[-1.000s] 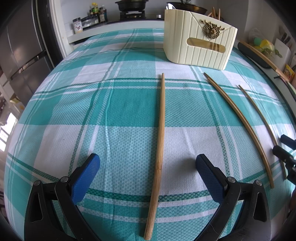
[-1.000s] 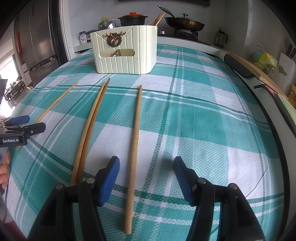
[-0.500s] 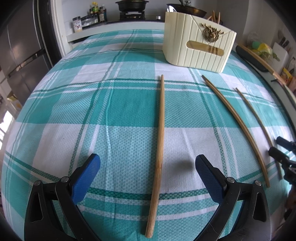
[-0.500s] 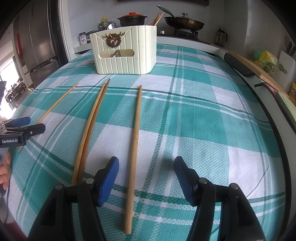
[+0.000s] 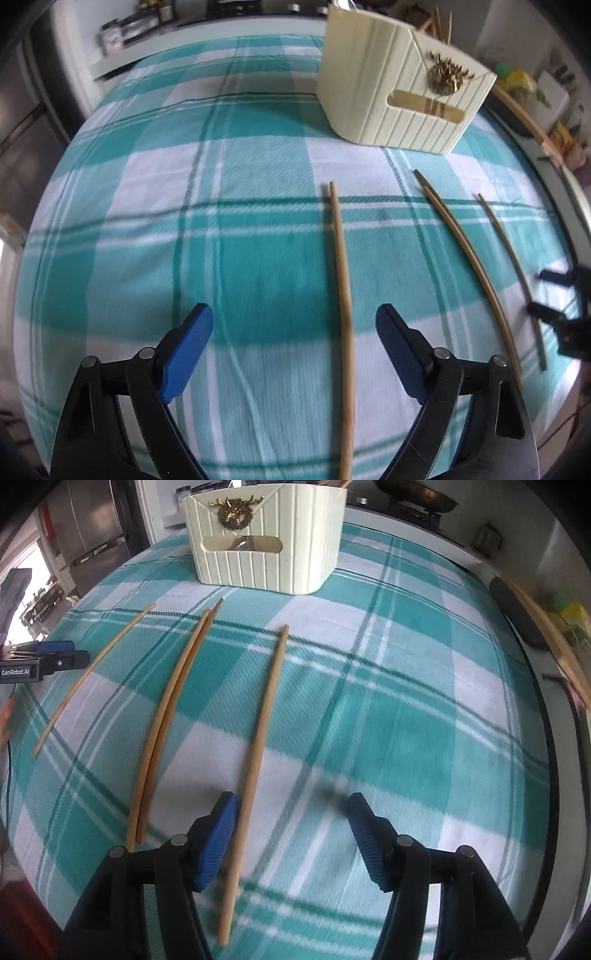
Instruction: Organize utensils
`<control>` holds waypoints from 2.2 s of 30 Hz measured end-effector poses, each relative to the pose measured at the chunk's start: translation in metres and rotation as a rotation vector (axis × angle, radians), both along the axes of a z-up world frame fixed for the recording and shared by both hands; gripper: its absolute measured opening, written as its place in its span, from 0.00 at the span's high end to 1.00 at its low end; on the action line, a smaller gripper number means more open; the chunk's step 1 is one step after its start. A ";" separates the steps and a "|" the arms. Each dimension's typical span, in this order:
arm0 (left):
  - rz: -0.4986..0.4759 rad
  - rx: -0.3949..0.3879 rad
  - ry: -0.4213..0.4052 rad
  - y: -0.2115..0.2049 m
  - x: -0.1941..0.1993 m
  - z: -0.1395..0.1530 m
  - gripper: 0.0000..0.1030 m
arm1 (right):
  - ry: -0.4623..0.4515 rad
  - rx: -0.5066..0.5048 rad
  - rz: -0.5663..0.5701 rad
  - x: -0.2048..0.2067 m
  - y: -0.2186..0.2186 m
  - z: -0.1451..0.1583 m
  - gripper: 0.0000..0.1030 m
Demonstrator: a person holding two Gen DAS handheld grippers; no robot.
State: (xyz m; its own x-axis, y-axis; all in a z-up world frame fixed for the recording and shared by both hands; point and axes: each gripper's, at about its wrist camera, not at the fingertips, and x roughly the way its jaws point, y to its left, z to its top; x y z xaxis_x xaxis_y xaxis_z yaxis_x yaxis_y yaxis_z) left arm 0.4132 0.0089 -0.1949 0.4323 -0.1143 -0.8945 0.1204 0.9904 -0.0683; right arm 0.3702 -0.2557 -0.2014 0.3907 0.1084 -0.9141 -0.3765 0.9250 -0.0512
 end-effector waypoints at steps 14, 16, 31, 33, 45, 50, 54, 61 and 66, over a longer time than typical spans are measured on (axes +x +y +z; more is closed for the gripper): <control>-0.064 0.054 0.002 -0.024 0.040 0.003 0.94 | -0.010 0.073 -0.070 0.091 0.039 0.006 0.94; -0.063 0.018 -0.046 -0.019 0.029 0.017 0.95 | -0.033 0.102 -0.085 0.085 0.035 0.017 0.94; -0.081 -0.220 -0.385 0.026 -0.070 0.155 0.95 | -0.365 0.291 -0.072 -0.037 0.001 0.164 0.94; -0.077 -0.235 -0.411 0.029 -0.078 0.163 0.95 | -0.404 0.303 -0.075 -0.044 0.000 0.175 0.94; -0.075 -0.275 -0.422 0.042 -0.071 0.191 0.95 | -0.543 0.319 -0.080 -0.028 0.007 0.224 0.94; -0.084 -0.295 -0.439 0.043 -0.054 0.215 0.95 | -0.571 0.305 -0.069 -0.005 0.010 0.245 0.94; -0.092 -0.298 -0.494 0.037 -0.035 0.247 0.95 | -0.605 0.311 -0.070 0.016 0.014 0.265 0.94; -0.064 -0.256 -0.658 0.008 0.014 0.296 0.95 | -0.748 0.362 -0.074 0.055 0.024 0.301 0.94; -0.041 -0.237 -0.647 -0.017 0.064 0.280 0.95 | -0.781 0.379 -0.063 0.091 0.039 0.287 0.94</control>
